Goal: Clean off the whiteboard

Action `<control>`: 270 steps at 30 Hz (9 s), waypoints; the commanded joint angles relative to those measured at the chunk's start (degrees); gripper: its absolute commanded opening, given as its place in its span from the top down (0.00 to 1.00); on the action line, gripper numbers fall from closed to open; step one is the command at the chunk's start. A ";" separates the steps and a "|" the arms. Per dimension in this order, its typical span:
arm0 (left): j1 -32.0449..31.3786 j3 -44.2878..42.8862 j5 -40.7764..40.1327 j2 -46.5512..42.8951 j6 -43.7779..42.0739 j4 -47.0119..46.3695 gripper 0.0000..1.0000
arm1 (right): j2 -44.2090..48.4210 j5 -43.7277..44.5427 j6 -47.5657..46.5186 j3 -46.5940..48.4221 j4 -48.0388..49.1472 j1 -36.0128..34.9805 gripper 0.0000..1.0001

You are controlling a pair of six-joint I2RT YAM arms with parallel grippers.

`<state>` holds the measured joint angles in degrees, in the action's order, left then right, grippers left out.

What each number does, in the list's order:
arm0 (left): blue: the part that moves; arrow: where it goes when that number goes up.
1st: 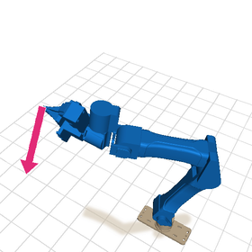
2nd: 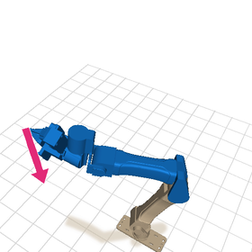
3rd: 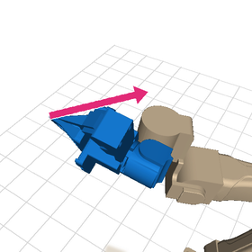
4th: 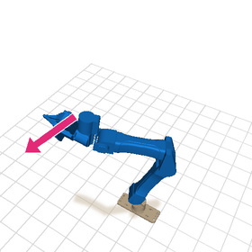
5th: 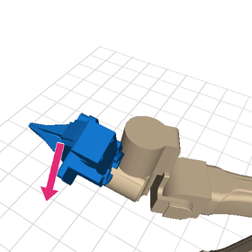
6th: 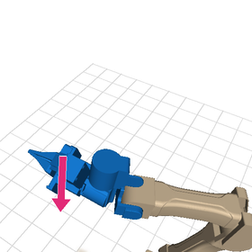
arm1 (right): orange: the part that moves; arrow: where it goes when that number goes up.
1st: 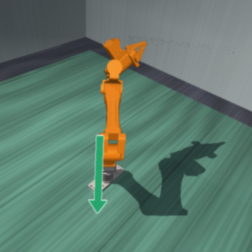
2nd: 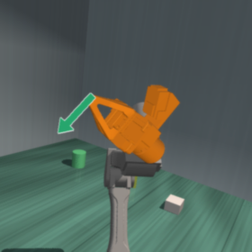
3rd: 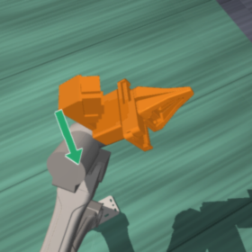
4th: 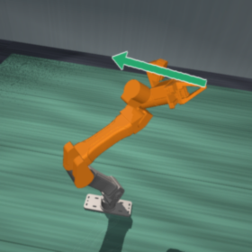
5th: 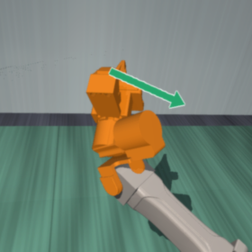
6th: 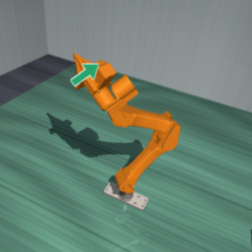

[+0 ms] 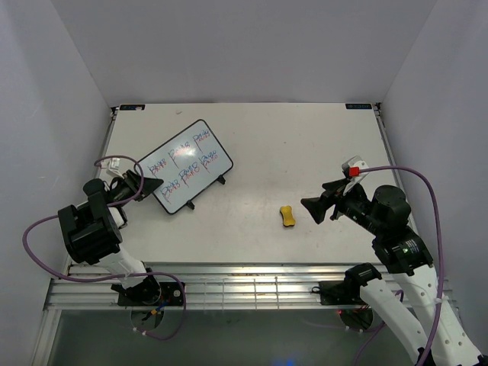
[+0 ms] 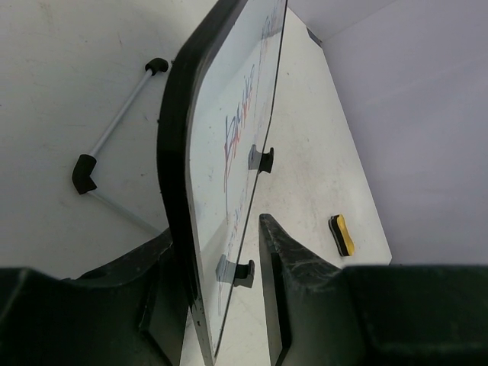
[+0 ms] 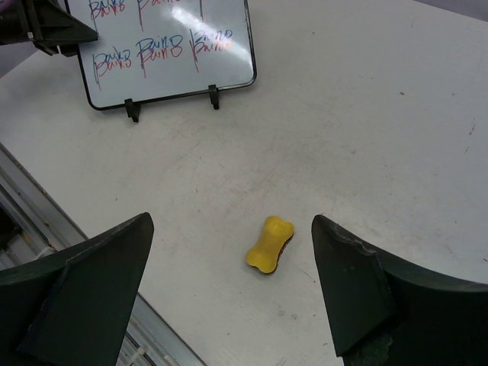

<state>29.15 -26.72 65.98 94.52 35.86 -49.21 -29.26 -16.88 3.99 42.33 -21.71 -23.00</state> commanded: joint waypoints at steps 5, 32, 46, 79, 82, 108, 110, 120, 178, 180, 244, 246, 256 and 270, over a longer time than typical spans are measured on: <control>-0.41 -2.28 -0.93 0.32 -4.65 5.96 0.52 | 0.52 0.01 -1.00 2.41 1.41 -0.29 0.10; -2.52 -3.69 -4.36 -6.88 -8.52 13.44 1.00 | -0.45 0.45 -1.09 2.23 2.47 -0.29 0.10; -7.61 -6.23 -6.38 -19.02 2.11 2.89 1.00 | -2.91 -2.55 1.37 0.57 4.57 -0.29 0.10; -26.95 -13.71 -19.31 -63.58 -4.92 92.01 1.00 | -52.65 27.69 15.43 10.84 -2.45 -14.61 0.27; -27.21 -11.96 -17.81 -64.46 -4.74 92.10 1.00 | -54.94 27.88 15.00 11.29 -2.89 -15.23 0.32; -28.27 -8.08 -14.56 -65.52 -9.40 92.01 1.00 | -59.69 27.43 14.91 7.42 0.62 -16.02 0.51; -28.27 -8.17 -14.65 -65.34 -9.49 92.01 1.00 | -59.86 27.52 14.73 7.59 0.45 -16.02 0.53; -28.27 -8.08 -15.35 -65.25 -9.58 92.01 1.00 | -60.75 26.64 14.47 7.16 1.15 -16.02 0.61; -33.89 -5.36 -6.82 -37.13 -5.53 69.07 1.00 | -70.68 10.91 -1.27 28.89 13.36 -33.43 0.72; -33.98 -5.45 -6.65 -37.30 -5.62 69.07 1.00 | -69.10 10.30 -0.74 27.03 13.54 -31.41 0.72; -35.21 -5.62 -3.04 -43.28 -6.77 67.23 1.00 | -76.12 18.29 9.02 39.15 8.79 -37.91 0.71; -35.21 -5.71 -4.53 -43.89 -6.50 67.49 1.00 | -75.69 17.94 10.24 35.66 8.79 -37.12 0.71; -35.12 -5.89 -5.86 -44.69 -6.68 67.93 1.00 | -64.71 11.36 17.10 7.99 16.88 -24.39 0.70; -35.21 -5.80 -7.88 -44.95 -6.06 67.76 1.00 | -61.27 4.49 21.14 12.59 18.38 -31.39 0.70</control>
<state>-4.84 -30.48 53.21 52.77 35.20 28.36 -89.17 -6.72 22.55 51.68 -1.39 -48.56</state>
